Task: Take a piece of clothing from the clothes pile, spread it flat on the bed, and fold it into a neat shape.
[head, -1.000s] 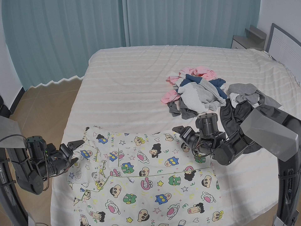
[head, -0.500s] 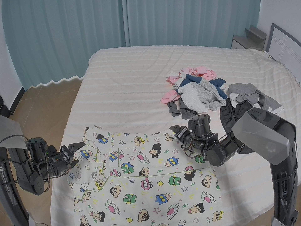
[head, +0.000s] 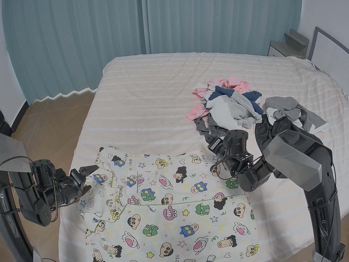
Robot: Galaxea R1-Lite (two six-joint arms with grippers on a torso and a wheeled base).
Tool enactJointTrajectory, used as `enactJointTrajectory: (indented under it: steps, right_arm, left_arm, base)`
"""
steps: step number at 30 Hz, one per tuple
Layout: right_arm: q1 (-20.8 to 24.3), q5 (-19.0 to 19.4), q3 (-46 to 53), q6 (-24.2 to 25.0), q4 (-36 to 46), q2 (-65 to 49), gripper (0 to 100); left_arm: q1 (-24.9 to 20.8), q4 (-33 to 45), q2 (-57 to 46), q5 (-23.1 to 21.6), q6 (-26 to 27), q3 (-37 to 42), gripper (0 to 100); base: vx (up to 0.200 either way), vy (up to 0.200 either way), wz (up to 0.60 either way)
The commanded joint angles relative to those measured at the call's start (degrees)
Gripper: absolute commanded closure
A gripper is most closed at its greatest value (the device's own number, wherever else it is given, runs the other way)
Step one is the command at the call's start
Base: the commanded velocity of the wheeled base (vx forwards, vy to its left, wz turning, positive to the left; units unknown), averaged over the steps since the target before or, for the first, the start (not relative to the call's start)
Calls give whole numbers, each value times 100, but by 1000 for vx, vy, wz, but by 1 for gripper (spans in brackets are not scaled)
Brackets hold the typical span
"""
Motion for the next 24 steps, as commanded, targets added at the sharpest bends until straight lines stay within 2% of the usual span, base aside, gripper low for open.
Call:
enactJointTrajectory:
  steps: [1, 8, 12, 13, 15, 18, 21, 24]
  right_arm:
    - [-279, 17, 7, -697, -723, 89, 0]
    - [-446, 34, 157, -785, -784, -78, 0]
    - [-472, 96, 1053, -609, -776, -825, 0]
    - [-472, 96, 1053, -609, -776, -825, 0]
    - [-402, 227, 1835, -389, -776, -1458, 0]
    - [-349, 280, 2670, -240, -802, -2117, 0]
    - [-340, 280, 3558, -108, -934, -2802, 0]
    - [-402, 324, 4604, -82, -1391, -3514, 0]
  left_arm:
    - [3, -3, 25, -1, 0, 0, 0]
    - [3, -3, 25, 17, 17, 0, 0]
    - [-24, -197, -45, 518, 281, -247, 0]
    - [-24, -197, -45, 518, 281, -247, 0]
    - [-270, -74, -115, 834, 386, -475, 0]
    - [-419, 507, -142, 1159, 448, -897, 0]
    - [-410, 1482, -186, 1599, 466, -1741, 0]
    - [-314, 2590, -142, 1678, 791, -2707, 0]
  base:
    - [0, 0, 0]
    - [0, 0, 0]
    - [0, 0, 0]
    - [0, 0, 0]
    - [0, 0, 0]
    - [0, 0, 0]
    - [0, 0, 0]
    - [0, 0, 0]
